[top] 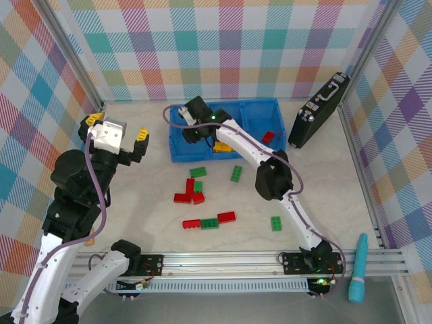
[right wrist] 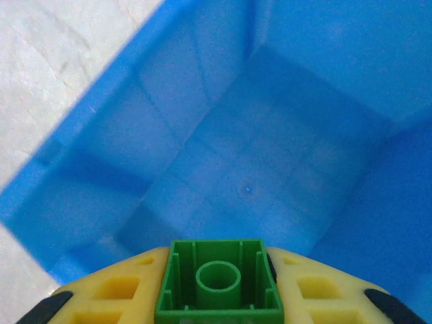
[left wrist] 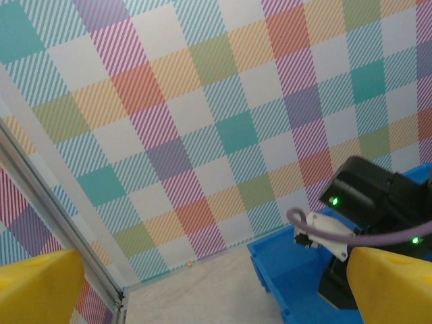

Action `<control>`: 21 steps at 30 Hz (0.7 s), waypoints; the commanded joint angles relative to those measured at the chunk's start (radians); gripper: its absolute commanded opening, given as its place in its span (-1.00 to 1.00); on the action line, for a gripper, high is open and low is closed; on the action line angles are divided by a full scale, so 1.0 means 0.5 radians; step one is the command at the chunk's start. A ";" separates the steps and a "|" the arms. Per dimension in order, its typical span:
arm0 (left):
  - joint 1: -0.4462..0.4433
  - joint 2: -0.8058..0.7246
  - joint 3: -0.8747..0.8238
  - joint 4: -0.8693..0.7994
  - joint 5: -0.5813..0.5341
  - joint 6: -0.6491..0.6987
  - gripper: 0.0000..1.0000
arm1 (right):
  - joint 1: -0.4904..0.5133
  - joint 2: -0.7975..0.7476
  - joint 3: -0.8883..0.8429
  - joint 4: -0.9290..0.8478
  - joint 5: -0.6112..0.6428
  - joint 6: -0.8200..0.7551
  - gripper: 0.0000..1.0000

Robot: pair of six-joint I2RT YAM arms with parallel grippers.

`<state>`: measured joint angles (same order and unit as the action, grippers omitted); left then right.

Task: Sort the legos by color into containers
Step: Place the lego in the container.

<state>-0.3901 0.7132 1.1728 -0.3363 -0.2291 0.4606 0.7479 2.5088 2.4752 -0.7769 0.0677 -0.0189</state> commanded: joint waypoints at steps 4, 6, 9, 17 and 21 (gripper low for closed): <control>0.013 0.000 0.004 0.039 0.027 -0.030 1.00 | 0.032 0.063 -0.054 0.163 -0.073 -0.208 -0.33; 0.013 -0.011 0.003 0.024 0.052 -0.032 0.99 | 0.040 0.072 -0.094 0.170 -0.062 -0.215 -0.28; 0.013 -0.034 0.004 0.034 0.048 -0.034 0.99 | 0.050 0.070 -0.127 0.168 -0.061 -0.220 -0.24; 0.013 -0.043 0.020 0.030 0.030 -0.039 0.99 | 0.077 0.021 -0.131 0.161 -0.042 -0.222 0.04; 0.010 -0.040 0.033 0.044 -0.011 -0.053 0.99 | 0.077 -0.062 0.031 0.065 -0.134 -0.197 0.20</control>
<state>-0.3901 0.7036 1.1728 -0.3374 -0.2226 0.4526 0.7803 2.5385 2.4184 -0.7158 0.0410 -0.1173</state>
